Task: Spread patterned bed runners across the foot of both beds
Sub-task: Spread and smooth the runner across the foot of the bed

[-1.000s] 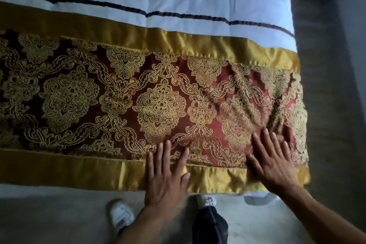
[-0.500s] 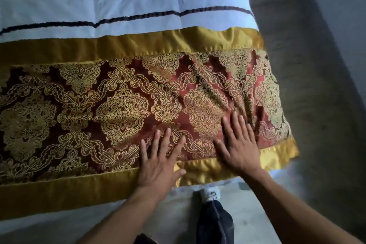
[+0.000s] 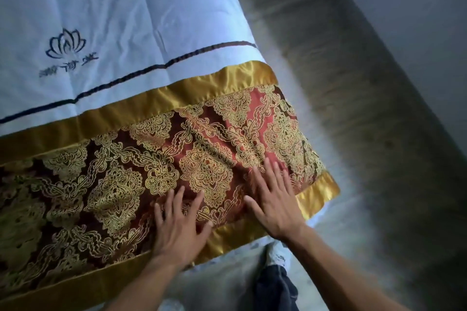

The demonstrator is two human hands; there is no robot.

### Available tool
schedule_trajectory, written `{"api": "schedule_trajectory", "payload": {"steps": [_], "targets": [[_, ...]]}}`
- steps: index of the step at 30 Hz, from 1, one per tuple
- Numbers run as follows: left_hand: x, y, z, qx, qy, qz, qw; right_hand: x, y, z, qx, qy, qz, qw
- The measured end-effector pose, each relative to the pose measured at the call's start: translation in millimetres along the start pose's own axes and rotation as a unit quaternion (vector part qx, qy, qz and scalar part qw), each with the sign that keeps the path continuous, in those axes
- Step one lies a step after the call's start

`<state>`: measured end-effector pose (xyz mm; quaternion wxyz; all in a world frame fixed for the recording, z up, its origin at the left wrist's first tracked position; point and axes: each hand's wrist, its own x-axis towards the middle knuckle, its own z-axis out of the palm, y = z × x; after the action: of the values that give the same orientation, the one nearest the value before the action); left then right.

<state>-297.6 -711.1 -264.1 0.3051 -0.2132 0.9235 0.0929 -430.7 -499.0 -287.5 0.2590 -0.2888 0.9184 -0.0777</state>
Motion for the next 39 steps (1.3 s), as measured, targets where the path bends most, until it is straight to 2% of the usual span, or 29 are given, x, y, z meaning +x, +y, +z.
{"api": "schedule_trajectory", "payload": {"steps": [3, 6, 8, 11, 12, 14, 17, 19, 24, 29, 33, 34, 36, 37, 39], "targets": [[36.0, 32.6, -30.8, -0.020, 0.032, 0.033, 0.999, 27.6, -23.4, -33.7, 0.061, 0.032, -0.051, 0.996], [84.4, 54.9, -48.1, -0.021, 0.036, 0.026, 0.999, 68.0, -44.0, -52.2, 0.095, 0.063, -0.088, 0.990], [112.5, 62.6, -49.5, 0.011, 0.056, 0.028, 0.998, 93.1, -37.2, -46.7, 0.070, 0.054, -0.106, 0.990], [136.2, 65.9, -38.3, -0.002, 0.079, 0.039, 0.996, 104.4, 21.2, -16.5, -0.015, 0.034, -0.101, 0.994], [139.1, 66.2, -32.2, -0.005, 0.078, 0.041, 0.996, 98.3, 47.7, -6.2, -0.024, 0.034, -0.070, 0.997], [141.4, 66.3, -20.2, 0.005, 0.081, 0.043, 0.996, 75.0, 99.4, 15.3, 0.024, 0.033, 0.051, 0.998], [141.2, 64.8, -14.3, -0.013, 0.069, 0.038, 0.997, 32.0, 140.6, 32.1, 0.170, -0.019, 0.223, 0.960], [139.2, 64.5, -19.2, -0.029, 0.060, 0.048, 0.997, 13.0, 140.3, 31.5, 0.168, -0.052, 0.267, 0.948], [129.3, 57.0, -50.8, -0.049, 0.016, 0.078, 0.996, 36.2, 76.2, -7.4, 0.123, 0.001, 0.215, 0.969], [135.4, 63.0, -82.2, -0.065, 0.053, 0.134, 0.987, 96.2, 13.1, -44.2, 0.093, 0.014, 0.118, 0.989], [160.4, 87.9, -93.5, -0.038, 0.080, 0.199, 0.976, 152.0, 11.8, -54.3, 0.071, 0.047, 0.030, 0.996], [166.2, 92.7, -91.7, -0.040, 0.076, 0.197, 0.977, 159.3, 25.7, -51.7, 0.073, 0.050, 0.037, 0.995], [176.0, 96.3, -81.7, -0.045, 0.052, 0.165, 0.984, 156.1, 61.9, -38.6, 0.128, 0.050, 0.109, 0.985], [179.6, 98.2, -76.2, -0.027, 0.036, 0.149, 0.988, 145.1, 81.6, -29.4, 0.171, 0.040, 0.145, 0.974], [185.4, 106.5, -68.6, 0.016, 0.015, 0.119, 0.993, 116.2, 115.4, -11.2, 0.222, -0.003, 0.159, 0.962]]}}
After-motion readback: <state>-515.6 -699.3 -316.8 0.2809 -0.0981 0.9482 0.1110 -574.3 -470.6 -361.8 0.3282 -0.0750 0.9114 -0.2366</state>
